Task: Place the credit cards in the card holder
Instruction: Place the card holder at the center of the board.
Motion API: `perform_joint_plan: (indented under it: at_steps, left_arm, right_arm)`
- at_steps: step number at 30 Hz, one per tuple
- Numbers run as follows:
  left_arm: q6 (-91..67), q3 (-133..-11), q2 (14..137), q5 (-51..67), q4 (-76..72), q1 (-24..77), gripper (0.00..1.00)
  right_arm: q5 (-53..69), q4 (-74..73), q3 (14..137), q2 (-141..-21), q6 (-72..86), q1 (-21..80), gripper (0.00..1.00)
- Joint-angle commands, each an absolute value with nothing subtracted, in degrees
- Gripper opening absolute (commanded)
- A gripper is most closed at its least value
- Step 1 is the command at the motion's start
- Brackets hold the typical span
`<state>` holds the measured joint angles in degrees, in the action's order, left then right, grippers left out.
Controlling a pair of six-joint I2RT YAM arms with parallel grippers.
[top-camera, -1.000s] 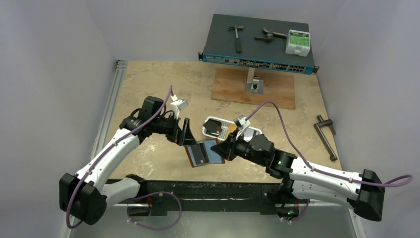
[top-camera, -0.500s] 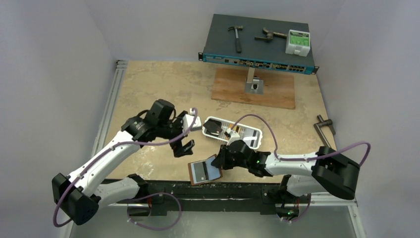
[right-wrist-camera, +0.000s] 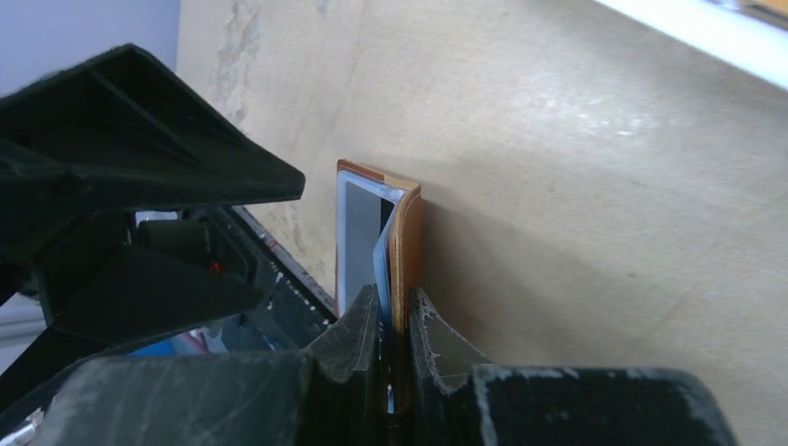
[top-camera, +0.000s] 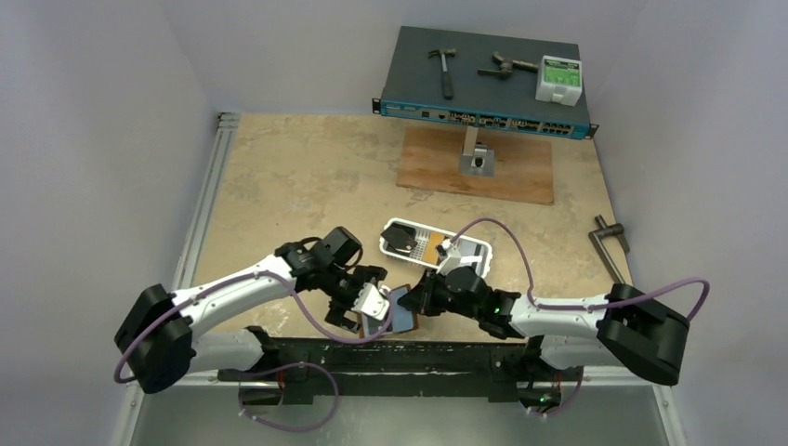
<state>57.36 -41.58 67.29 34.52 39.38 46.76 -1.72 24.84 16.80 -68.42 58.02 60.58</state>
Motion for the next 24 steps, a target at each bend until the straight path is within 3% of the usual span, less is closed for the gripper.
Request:
perform_joint_plan:
  at_steps: [1,12,24]
  left_arm:
    - [71.36,-44.47,72.17,37.64,37.06,48.55,0.95]
    - [89.69,-44.76,78.28,35.42,39.16,53.82,0.95]
    - [103.06,-48.46,86.63,28.15,48.81,54.76,0.95]
  right_arm:
    - [-0.97,32.6,14.11,-69.35,59.65,58.72,0.0]
    - [1.93,42.19,12.48,-78.96,57.36,58.45,0.0]
    - [1.35,39.04,12.15,-74.82,53.57,57.49,0.0]
